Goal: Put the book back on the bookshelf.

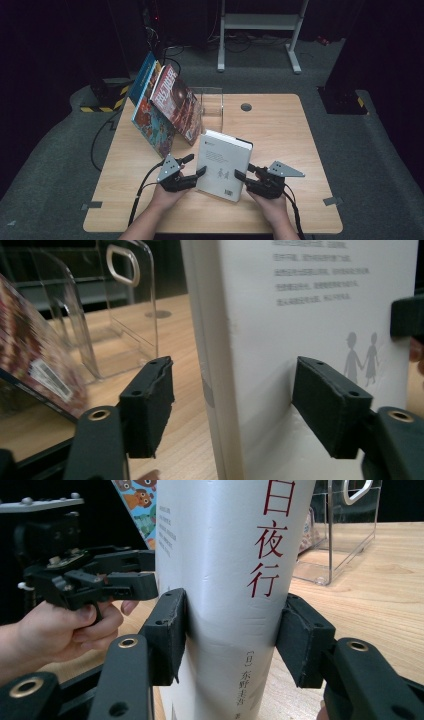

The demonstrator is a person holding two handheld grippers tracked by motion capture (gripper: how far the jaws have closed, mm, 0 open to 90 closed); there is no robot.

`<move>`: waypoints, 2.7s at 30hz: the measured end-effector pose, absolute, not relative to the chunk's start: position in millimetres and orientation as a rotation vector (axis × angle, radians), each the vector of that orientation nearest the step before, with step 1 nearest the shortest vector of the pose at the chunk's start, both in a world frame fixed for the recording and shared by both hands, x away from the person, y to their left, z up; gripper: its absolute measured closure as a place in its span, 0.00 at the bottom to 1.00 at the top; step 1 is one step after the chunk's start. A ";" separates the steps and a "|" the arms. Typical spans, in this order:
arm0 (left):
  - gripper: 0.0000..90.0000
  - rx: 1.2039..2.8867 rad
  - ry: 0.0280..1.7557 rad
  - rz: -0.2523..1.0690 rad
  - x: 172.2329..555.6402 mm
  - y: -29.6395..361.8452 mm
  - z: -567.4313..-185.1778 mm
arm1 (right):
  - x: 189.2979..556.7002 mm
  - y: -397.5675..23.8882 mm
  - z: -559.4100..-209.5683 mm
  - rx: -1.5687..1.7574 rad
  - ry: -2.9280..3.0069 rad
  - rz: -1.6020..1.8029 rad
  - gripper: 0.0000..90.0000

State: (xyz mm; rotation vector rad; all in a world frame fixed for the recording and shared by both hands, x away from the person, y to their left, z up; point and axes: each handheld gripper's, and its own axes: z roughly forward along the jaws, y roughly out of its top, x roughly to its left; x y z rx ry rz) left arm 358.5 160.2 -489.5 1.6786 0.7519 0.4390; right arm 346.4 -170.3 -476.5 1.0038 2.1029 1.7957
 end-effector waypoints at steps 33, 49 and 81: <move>0.20 1.708 0.719 0.519 350.1 124.0 -494.9 | 335.8 -159.7 -473.1 0.902 1.994 1.641 0.43; 0.31 1.745 0.798 0.515 334.2 131.3 -506.7 | 342.2 -161.2 -469.2 0.912 2.001 1.739 0.28; 0.32 1.754 0.874 0.583 351.1 132.1 -507.1 | 318.3 -161.7 -472.4 0.807 1.887 1.583 0.60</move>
